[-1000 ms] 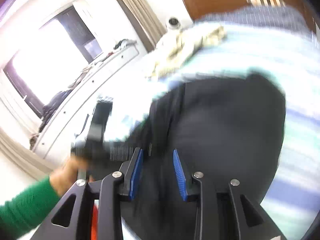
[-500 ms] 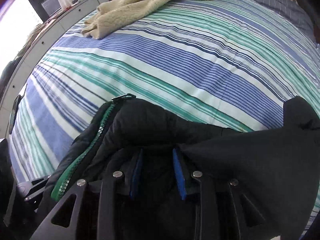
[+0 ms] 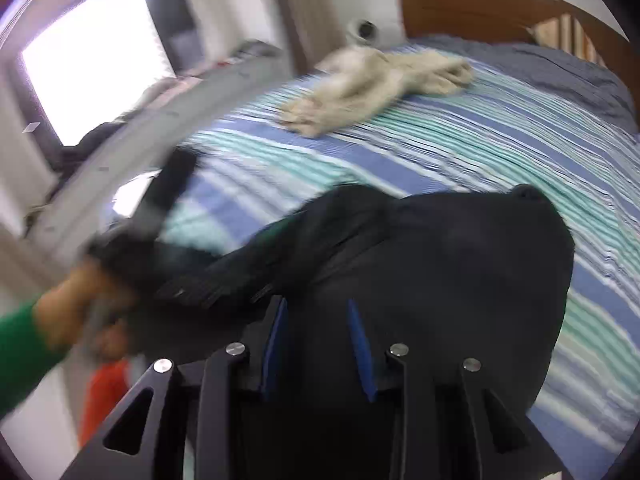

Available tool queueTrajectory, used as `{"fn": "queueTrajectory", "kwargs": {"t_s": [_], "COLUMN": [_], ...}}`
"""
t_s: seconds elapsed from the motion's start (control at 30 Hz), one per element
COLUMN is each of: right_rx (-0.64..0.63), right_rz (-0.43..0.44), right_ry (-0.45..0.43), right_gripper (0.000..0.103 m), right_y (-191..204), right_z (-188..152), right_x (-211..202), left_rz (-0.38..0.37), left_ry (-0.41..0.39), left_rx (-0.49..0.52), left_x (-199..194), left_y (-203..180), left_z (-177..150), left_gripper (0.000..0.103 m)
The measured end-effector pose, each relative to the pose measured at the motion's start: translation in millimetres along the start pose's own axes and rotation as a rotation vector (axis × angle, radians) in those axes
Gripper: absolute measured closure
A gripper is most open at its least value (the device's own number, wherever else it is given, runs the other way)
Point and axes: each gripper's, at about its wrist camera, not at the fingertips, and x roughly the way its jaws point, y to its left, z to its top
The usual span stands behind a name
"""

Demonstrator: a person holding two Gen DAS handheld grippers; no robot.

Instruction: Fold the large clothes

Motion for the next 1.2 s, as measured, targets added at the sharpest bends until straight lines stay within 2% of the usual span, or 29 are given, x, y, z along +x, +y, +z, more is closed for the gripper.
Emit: {"fn": "queueTrajectory", "kwargs": {"t_s": [0.1, 0.17, 0.2, 0.23, 0.27, 0.4, 0.47, 0.53, 0.6, 0.7, 0.77, 0.83, 0.93, 1.0, 1.1, 1.13, 1.17, 1.2], "right_rx": [0.043, 0.076, 0.115, 0.167, 0.167, 0.094, 0.105, 0.129, 0.123, 0.131, 0.147, 0.169, 0.223, 0.206, 0.198, 0.200, 0.203, 0.200], "right_rz": [0.119, 0.150, 0.159, 0.126, 0.092, -0.036, -0.031, -0.002, 0.019, -0.045, -0.101, -0.185, -0.208, -0.248, -0.265, -0.257, -0.247, -0.234], "right_ry": [-0.049, -0.015, 0.019, 0.067, 0.076, 0.089, 0.083, 0.061, -0.009, -0.110, -0.136, -0.097, -0.010, 0.009, 0.029, 0.025, 0.011, -0.034], "right_gripper": [0.070, 0.070, 0.070, 0.073, 0.075, 0.076, 0.076, 0.074, 0.073, 0.073, 0.073, 0.072, 0.074, 0.074, 0.073, 0.073, 0.073, 0.073], "right_y": [21.0, 27.5, 27.0, 23.3, 23.1, 40.3, 40.3, 39.2, 38.3, 29.7, 18.3, 4.9, -17.7, -18.1, -8.3, -6.0, -5.7, -3.1], "right_z": [-13.1, -15.6, -19.3, -27.4, -32.0, -34.8, -33.6, -34.2, -43.4, -70.0, -85.1, -108.1, -130.2, -134.8, -124.1, -119.0, -120.5, -113.6], "right_x": [4.6, 31.9, 53.2, 81.1, 95.1, 112.3, 104.2, 76.9, 30.0, -37.5, -61.8, -63.5, -26.6, -7.5, -10.6, -18.4, -27.7, -43.2], "left_rz": [0.034, 0.063, 0.096, 0.148, 0.175, 0.154, 0.143, 0.145, 0.145, 0.118, 0.102, 0.094, 0.059, 0.068, 0.071, 0.059, 0.052, 0.048], "left_ry": [0.006, 0.018, 0.028, 0.051, 0.072, 0.048, 0.032, 0.011, 0.002, -0.003, -0.010, -0.017, -0.020, -0.030, -0.055, -0.079, -0.100, -0.127], "left_rx": [0.023, 0.015, 0.007, -0.003, -0.021, -0.100, -0.098, -0.086, -0.083, -0.097, -0.107, -0.114, -0.138, -0.136, -0.132, -0.132, -0.131, -0.131], "left_x": [-14.0, -15.2, -11.0, -2.4, 6.0, 20.0, 20.0, 17.9, 16.6, 15.7, 15.4, 12.7, 14.4, 12.0, -6.1, -16.4, -25.8, -34.9], "left_y": [-1.6, 4.0, 11.2, 9.0, 15.5, 27.8, 26.5, 24.5, 25.5, 25.0, 27.8, 34.3, 36.8, 40.1, 42.1, 43.1, 43.9, 48.0], "left_z": [0.6, 0.5, -2.7, 3.5, -0.8, -10.1, -11.9, -14.2, -16.8, -19.5, -20.5, -25.7, -31.7, -32.6, -38.1, -41.3, -44.7, -49.6], "left_gripper": [0.031, 0.032, 0.036, 0.041, 0.041, 0.041, 0.041, 0.041, 0.041, 0.041, 0.041, 0.041, 0.041, 0.041, 0.040, 0.034, 0.022, 0.017]}}
